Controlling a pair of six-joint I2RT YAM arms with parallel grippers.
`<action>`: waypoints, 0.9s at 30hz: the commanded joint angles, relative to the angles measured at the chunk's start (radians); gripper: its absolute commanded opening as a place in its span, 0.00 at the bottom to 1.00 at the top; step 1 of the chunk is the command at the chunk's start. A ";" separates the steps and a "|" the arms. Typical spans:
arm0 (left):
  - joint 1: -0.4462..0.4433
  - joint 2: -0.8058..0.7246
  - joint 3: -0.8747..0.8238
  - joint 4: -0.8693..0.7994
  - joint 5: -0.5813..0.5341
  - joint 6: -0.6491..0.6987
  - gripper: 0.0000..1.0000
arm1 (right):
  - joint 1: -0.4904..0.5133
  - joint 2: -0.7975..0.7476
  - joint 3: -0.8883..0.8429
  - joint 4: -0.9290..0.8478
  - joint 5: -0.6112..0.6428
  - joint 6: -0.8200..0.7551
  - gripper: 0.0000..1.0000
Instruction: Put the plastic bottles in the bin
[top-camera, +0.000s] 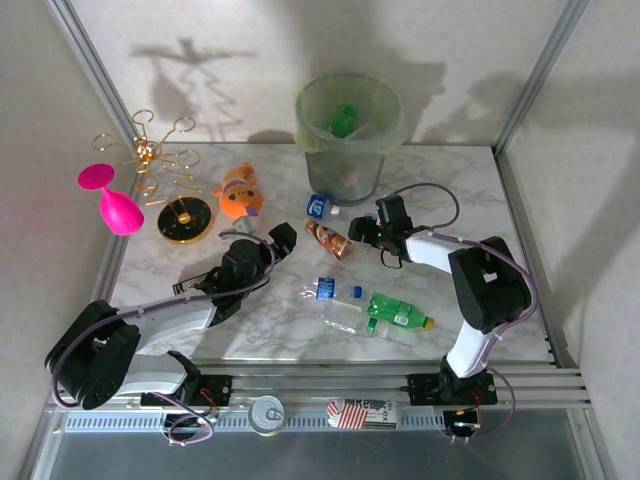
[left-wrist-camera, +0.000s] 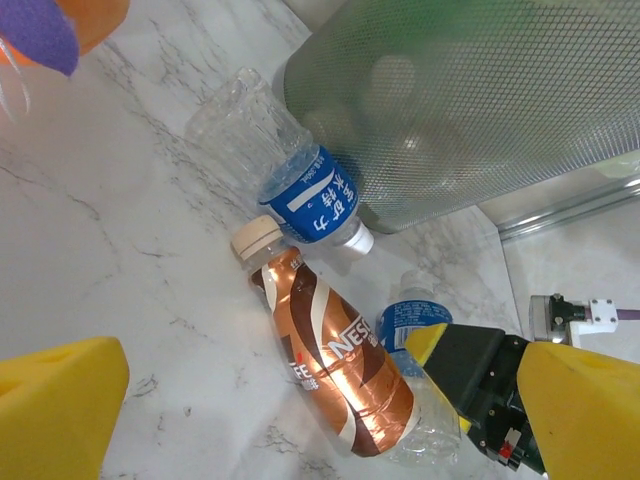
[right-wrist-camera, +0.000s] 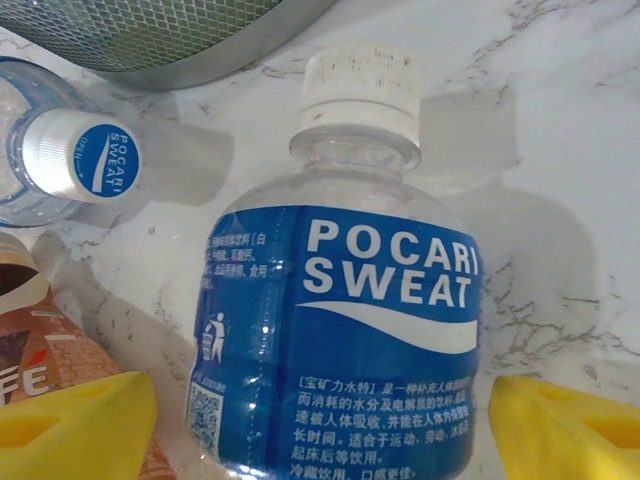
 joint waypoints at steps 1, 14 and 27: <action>-0.012 -0.015 0.013 0.013 -0.007 -0.013 1.00 | 0.007 0.021 -0.015 -0.009 0.041 -0.006 0.85; -0.023 -0.027 0.017 -0.009 -0.028 -0.025 1.00 | 0.007 0.003 -0.063 0.024 0.054 -0.007 0.67; -0.042 -0.031 0.044 -0.049 -0.042 -0.063 1.00 | 0.006 -0.148 -0.150 0.096 0.038 -0.036 0.58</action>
